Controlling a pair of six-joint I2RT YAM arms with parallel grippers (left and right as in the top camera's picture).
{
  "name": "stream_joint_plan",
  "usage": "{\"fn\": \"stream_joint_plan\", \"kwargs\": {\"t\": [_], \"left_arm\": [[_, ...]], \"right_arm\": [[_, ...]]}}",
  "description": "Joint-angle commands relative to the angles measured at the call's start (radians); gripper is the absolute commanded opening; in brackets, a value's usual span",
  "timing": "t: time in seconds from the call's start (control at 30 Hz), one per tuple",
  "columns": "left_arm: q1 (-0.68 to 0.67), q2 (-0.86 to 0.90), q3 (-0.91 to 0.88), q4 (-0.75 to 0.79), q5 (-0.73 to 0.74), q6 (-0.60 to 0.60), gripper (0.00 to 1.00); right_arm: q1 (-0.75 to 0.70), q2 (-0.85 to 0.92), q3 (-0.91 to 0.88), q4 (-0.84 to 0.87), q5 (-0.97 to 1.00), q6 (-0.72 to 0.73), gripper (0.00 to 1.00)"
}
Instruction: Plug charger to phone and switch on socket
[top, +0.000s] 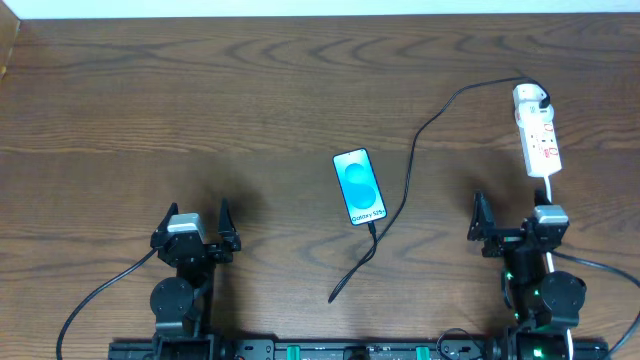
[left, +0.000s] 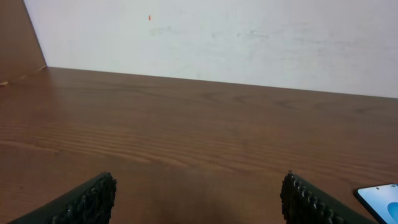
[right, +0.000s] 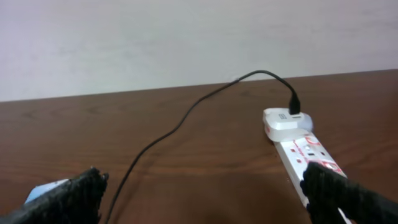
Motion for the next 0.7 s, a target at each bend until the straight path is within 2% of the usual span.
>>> {"fn": "stream_joint_plan", "kwargs": {"t": [0.0,0.13,0.67], "left_arm": [[0.005,-0.005,-0.016,-0.042,-0.025,-0.013,0.85],[0.005,-0.005,-0.016,-0.042,-0.025,-0.012,0.85],[0.005,-0.005,-0.016,-0.042,-0.025,-0.013,0.85]], "right_arm": [[0.009,-0.096,-0.001,-0.072,0.036,0.004,0.99],[0.009,-0.126,-0.001,-0.132,0.044,0.004,0.99],[0.019,-0.127,-0.001,-0.132,0.055,0.001,0.99]]}}
